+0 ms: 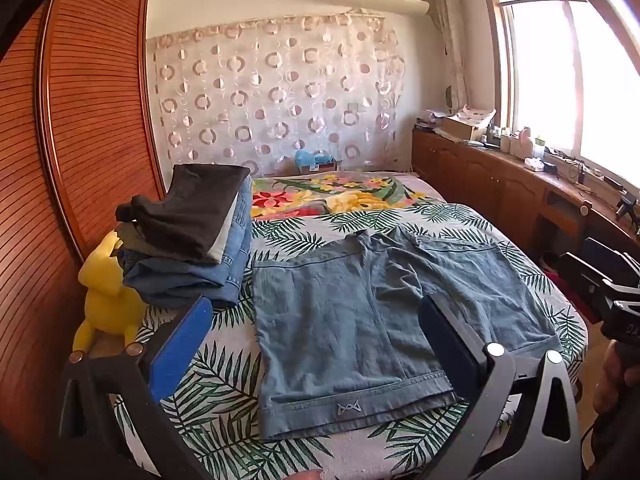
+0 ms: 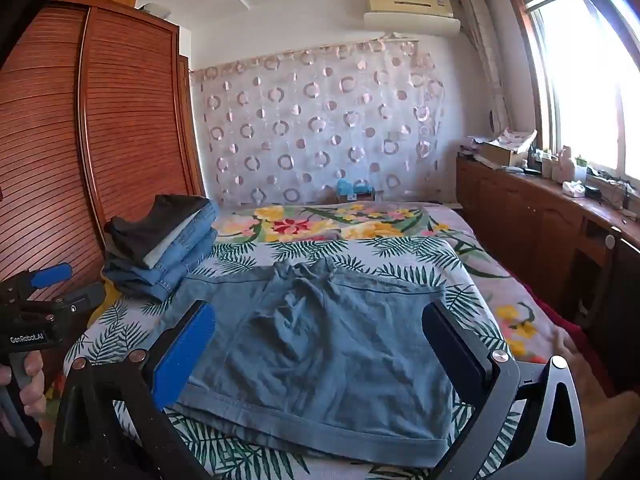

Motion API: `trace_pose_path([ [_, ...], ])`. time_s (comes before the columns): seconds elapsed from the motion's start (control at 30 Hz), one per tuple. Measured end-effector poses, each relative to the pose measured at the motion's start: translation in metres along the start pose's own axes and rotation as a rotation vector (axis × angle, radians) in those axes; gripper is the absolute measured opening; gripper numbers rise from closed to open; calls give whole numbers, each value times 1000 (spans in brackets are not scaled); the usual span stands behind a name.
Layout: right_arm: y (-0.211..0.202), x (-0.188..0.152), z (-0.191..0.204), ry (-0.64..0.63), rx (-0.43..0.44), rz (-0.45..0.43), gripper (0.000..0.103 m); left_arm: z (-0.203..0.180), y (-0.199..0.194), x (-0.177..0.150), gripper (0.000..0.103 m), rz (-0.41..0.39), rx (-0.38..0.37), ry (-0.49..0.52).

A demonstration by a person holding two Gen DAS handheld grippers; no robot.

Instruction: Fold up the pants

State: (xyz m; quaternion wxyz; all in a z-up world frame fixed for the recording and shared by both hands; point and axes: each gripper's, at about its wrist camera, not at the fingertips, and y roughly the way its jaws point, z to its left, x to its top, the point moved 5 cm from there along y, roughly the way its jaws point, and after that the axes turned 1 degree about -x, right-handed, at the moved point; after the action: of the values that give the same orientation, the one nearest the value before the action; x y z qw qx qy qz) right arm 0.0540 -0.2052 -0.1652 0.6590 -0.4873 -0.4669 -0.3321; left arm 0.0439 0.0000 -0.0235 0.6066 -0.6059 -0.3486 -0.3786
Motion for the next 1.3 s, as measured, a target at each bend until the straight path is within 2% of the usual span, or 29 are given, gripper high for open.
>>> trace_pose_path([
  [1.3, 3, -1, 6, -17, -4, -1, 103, -5, -9, 4, 103, -15, -13, -7],
])
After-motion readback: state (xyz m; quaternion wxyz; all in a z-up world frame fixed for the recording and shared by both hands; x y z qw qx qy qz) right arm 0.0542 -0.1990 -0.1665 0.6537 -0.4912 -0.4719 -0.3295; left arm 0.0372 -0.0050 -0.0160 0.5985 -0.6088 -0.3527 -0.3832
